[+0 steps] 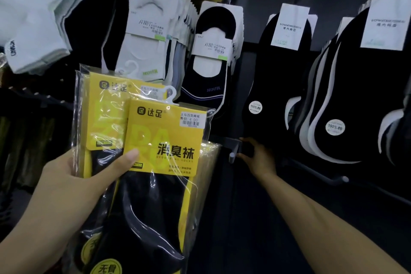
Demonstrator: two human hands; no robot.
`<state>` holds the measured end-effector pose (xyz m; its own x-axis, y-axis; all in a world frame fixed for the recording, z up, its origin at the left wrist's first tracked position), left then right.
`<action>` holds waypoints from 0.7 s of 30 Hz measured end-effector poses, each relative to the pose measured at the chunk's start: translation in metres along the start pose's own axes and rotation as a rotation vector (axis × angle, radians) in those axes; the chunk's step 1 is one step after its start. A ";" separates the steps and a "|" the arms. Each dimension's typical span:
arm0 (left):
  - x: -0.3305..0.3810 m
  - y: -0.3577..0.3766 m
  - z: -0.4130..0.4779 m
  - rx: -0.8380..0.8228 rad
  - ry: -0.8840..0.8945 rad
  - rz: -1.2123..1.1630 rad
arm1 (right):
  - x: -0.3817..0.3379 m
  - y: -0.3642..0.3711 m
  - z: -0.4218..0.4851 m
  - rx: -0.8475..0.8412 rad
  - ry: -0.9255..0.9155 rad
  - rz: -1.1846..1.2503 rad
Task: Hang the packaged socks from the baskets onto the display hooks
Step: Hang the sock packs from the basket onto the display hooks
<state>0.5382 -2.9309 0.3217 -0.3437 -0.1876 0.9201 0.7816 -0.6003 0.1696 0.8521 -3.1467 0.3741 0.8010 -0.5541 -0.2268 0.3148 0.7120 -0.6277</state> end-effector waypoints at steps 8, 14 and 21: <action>0.032 -0.019 -0.021 -0.003 -0.053 -0.001 | -0.071 -0.009 -0.100 0.195 0.060 0.417; 0.058 -0.045 -0.063 -0.074 -0.148 0.001 | -0.180 -0.048 -0.166 0.005 0.207 0.906; 0.067 -0.036 -0.118 -0.204 -0.283 -0.070 | -0.264 -0.089 -0.182 -0.035 0.264 1.051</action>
<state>0.4254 -3.0135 0.3360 -0.2120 0.0652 0.9751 0.6313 -0.7525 0.1876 0.5200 -3.1424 0.3543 0.5256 0.2474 -0.8139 -0.4830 0.8744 -0.0462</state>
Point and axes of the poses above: each hand's wrist, its own z-axis towards the middle knuckle, its own y-axis out of the palm, x = y × z, the point moved 2 cm from there along z, towards the middle knuckle, and after that the axes turned 12 degrees about -y, right-handed, at the moved point
